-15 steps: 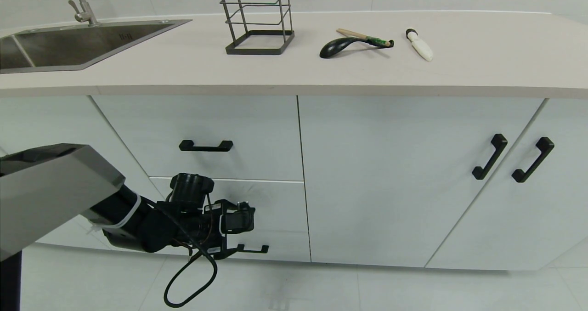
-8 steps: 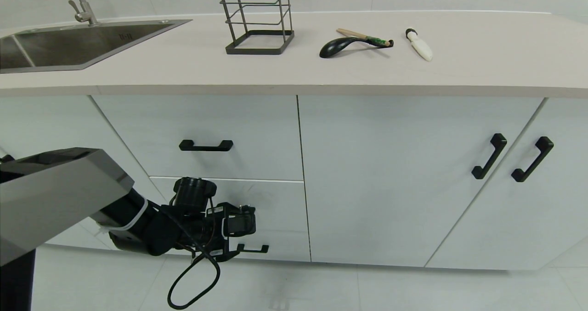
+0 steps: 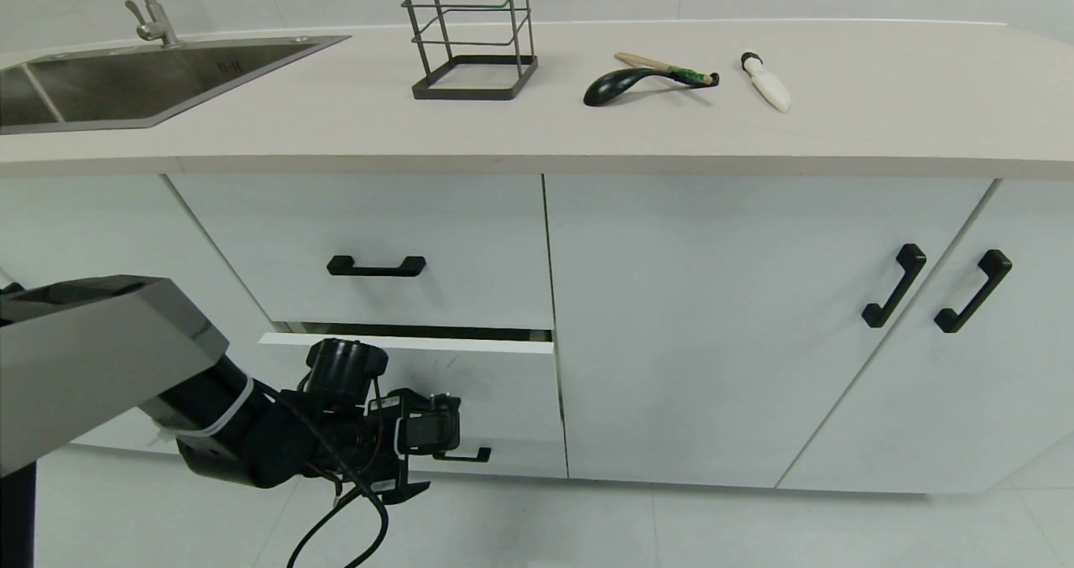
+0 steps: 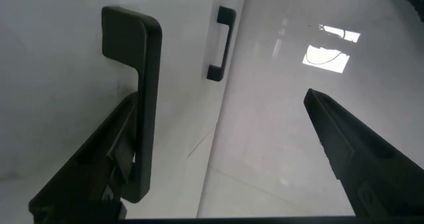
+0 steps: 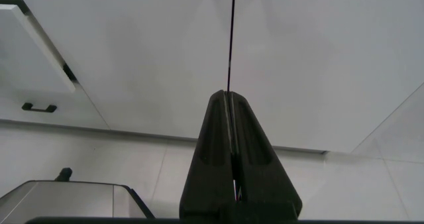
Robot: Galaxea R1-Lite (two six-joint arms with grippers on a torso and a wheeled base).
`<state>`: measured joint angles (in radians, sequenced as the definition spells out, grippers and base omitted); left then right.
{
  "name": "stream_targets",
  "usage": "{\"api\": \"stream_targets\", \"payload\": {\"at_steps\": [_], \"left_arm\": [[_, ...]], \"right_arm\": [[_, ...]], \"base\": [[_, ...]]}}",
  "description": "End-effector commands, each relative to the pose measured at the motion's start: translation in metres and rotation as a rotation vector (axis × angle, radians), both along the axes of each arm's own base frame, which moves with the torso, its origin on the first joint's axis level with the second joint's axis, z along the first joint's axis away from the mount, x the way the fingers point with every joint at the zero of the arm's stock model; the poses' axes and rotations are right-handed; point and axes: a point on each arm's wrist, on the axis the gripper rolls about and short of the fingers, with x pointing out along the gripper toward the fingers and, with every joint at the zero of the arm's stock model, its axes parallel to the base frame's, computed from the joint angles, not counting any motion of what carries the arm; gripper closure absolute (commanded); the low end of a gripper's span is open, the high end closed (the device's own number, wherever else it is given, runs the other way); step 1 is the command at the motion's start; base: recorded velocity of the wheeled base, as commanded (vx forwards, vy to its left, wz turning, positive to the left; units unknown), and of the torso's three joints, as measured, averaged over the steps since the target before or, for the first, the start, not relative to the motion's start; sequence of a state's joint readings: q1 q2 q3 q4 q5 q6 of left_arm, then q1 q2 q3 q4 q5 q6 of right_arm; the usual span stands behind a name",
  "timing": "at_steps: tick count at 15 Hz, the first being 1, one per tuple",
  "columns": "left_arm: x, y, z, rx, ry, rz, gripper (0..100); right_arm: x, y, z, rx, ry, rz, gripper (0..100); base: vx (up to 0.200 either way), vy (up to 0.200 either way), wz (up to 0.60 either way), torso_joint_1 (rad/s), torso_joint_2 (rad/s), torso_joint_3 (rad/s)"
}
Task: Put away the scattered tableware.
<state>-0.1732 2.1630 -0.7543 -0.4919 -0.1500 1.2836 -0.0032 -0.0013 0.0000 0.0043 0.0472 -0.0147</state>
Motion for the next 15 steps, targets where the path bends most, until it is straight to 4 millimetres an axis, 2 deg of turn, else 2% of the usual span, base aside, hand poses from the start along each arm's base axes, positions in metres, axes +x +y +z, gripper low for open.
{"api": "stream_targets", "payload": {"at_steps": [1, 10, 15], "left_arm": [[-0.003, 0.001, 0.008, -0.004, -0.019, 0.001, 0], [-0.029, 0.005, 0.026, -0.007, -0.033, -0.002, 0], [-0.073, 0.007, 0.051, -0.011, -0.063, -0.024, 0]], "right_arm": [[0.000, 0.000, 0.000, -0.001, 0.002, 0.000, 100], [0.000, 0.000, 0.000, -0.001, 0.002, 0.000, 100], [0.000, 0.000, 0.000, 0.001, 0.002, 0.000, 100]], "base": [[0.000, 0.000, 0.00, 0.000, 0.00, 0.000], [0.000, 0.000, 0.00, 0.000, 0.00, 0.000], [0.000, 0.000, 0.00, 0.000, 0.00, 0.000]]}}
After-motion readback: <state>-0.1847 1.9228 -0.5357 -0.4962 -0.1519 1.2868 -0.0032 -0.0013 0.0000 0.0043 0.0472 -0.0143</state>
